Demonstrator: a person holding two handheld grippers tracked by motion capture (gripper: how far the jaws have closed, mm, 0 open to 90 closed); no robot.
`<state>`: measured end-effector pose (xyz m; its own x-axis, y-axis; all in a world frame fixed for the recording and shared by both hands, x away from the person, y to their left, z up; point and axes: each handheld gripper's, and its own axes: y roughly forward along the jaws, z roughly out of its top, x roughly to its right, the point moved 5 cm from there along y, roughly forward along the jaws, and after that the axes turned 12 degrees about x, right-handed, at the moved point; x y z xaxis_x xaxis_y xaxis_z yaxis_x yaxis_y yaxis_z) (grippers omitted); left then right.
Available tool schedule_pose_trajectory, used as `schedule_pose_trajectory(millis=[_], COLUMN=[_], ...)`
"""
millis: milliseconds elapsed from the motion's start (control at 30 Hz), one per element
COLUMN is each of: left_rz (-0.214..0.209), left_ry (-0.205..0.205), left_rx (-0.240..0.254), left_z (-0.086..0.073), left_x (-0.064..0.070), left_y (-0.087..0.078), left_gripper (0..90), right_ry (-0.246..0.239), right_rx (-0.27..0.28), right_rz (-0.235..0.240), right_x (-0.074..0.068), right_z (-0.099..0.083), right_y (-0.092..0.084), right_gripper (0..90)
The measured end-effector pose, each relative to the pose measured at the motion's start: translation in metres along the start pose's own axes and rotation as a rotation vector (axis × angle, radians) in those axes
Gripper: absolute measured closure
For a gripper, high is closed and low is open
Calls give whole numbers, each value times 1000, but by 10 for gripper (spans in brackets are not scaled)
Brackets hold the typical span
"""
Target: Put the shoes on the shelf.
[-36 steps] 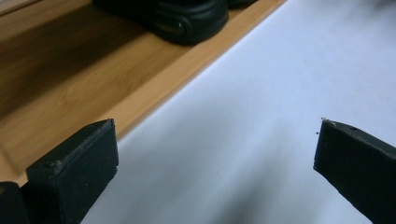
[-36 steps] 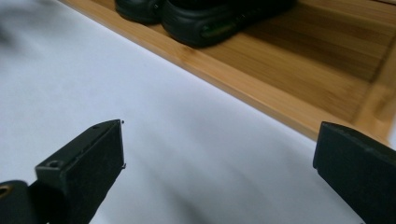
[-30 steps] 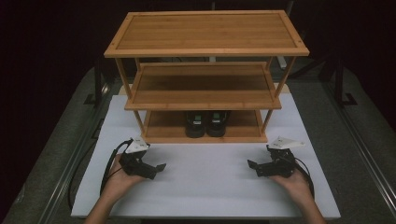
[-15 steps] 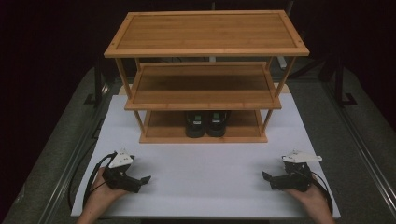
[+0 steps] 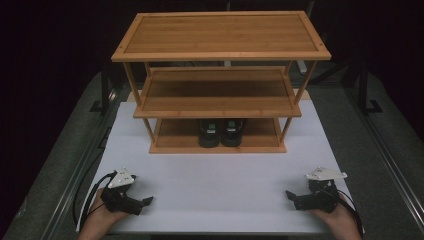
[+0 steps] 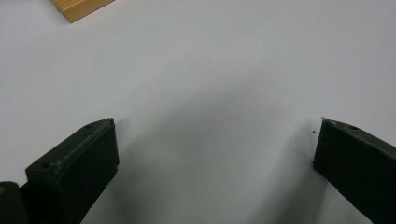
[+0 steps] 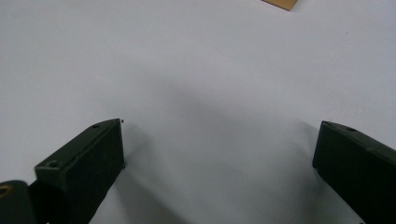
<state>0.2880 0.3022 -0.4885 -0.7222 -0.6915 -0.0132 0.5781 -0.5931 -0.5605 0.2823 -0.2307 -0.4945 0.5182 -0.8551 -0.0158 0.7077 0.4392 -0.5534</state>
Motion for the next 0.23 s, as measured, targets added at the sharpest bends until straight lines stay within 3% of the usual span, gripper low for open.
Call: schedule_pose_trajectory(millis=[233], left_rz=[0], left_ry=[0], left_rx=[0], left_z=[0], left_x=[0], left_y=[0], left_gripper=[0], right_ry=[1], right_rx=[0], right_rz=[0], right_x=[0], right_z=[0], right_y=[0], right_gripper=[16])
